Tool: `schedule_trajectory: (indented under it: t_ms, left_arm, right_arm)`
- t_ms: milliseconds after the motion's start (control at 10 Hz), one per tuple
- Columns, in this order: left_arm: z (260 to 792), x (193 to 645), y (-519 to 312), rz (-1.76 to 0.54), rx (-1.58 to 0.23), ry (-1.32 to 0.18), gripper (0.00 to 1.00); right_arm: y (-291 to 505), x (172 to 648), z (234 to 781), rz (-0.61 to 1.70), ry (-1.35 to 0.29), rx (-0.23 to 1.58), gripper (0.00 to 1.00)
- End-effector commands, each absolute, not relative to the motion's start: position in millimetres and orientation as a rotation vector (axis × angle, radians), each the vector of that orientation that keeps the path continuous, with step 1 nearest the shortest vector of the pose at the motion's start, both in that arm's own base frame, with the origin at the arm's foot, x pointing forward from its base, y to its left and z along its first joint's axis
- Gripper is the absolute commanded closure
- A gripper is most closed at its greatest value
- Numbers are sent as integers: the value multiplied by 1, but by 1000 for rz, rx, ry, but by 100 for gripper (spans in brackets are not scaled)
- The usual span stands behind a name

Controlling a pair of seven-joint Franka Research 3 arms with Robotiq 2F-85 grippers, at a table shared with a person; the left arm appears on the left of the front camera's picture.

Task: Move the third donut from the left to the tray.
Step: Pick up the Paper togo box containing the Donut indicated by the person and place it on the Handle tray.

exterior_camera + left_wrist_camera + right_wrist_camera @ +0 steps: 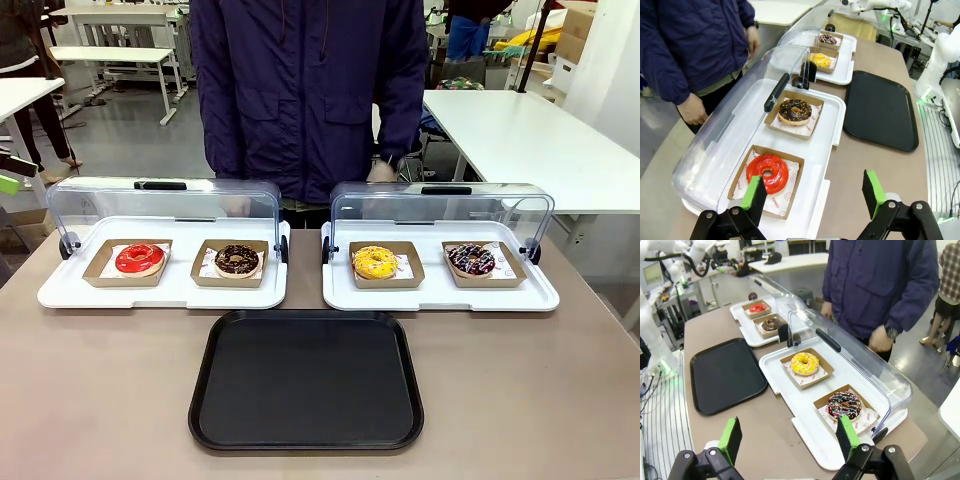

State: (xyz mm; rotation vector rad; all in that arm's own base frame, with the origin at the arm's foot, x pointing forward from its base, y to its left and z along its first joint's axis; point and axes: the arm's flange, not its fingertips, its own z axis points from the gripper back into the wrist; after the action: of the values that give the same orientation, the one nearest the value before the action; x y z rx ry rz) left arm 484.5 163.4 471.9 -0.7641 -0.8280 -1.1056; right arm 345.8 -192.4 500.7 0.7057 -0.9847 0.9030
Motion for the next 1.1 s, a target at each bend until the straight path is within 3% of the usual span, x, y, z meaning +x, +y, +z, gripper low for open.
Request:
schedule_trajectory:
  t_ms: [0,1000]
  left_arm:
    - [475,484,162,-1110,-762,-826,0]
    - [475,484,162,-1110,-762,-826,0]
  right_arm:
    - [-195,350,503,919,-1021,704,0]
    - [-195,350,503,919,-1021,704,0]
